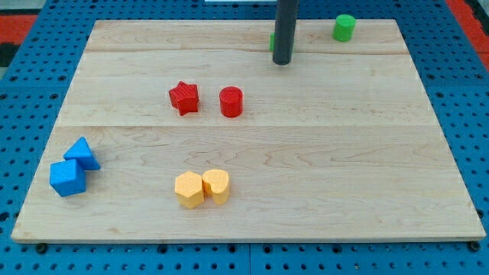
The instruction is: Push green star to little right side
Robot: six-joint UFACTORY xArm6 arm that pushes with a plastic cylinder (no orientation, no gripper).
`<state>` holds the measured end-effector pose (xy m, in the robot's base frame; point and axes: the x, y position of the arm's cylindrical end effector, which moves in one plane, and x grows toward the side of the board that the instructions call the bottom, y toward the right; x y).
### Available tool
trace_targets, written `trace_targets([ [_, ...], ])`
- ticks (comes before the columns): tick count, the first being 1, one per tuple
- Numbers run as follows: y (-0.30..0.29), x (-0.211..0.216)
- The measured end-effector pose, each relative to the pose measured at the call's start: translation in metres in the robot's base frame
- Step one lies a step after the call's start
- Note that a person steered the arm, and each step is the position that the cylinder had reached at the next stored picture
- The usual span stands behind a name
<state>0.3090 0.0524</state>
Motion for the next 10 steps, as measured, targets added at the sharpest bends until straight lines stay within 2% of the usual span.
trace_targets([
  [2, -0.037, -0.006],
  [3, -0.024, -0.037],
  [4, -0.027, -0.038],
  [7, 0.053, -0.046],
  [8, 0.064, -0.036],
  [10, 0.071, 0.129],
])
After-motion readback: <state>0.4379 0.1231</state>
